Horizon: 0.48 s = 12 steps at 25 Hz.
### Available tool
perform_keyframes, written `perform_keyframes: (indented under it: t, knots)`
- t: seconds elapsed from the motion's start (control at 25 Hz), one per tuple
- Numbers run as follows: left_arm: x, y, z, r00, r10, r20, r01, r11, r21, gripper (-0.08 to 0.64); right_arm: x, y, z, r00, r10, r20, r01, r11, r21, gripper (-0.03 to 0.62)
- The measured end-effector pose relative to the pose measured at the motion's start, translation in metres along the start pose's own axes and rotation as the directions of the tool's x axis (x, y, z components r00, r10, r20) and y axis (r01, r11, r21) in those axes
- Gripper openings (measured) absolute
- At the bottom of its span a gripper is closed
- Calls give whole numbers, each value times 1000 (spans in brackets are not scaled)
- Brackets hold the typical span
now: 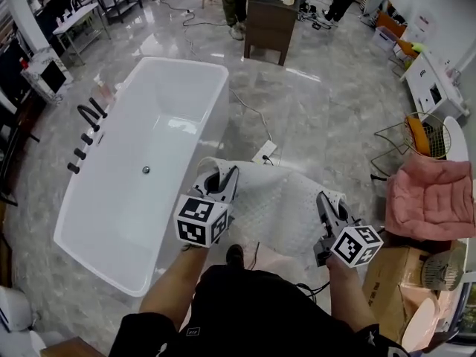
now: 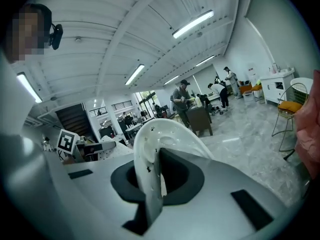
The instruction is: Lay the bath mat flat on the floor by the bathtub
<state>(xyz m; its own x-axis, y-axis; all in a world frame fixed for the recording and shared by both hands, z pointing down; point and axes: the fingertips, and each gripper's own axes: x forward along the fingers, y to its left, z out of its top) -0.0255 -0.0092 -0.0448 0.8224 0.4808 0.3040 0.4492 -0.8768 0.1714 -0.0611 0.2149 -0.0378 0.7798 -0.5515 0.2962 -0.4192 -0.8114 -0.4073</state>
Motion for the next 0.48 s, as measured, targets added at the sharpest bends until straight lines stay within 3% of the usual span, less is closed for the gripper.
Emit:
perform_keyframes:
  t: [0.24,0.48]
  knots:
    - [26,38,16,1000,6,-4,-6,1000,-6,20,51,1,18,1000,17,-13,-17,1000,0,25]
    - [58,68,31,998,60,-7,-60,998,-12,20,98,-20,37,998,65,-24,-65,998,6,25]
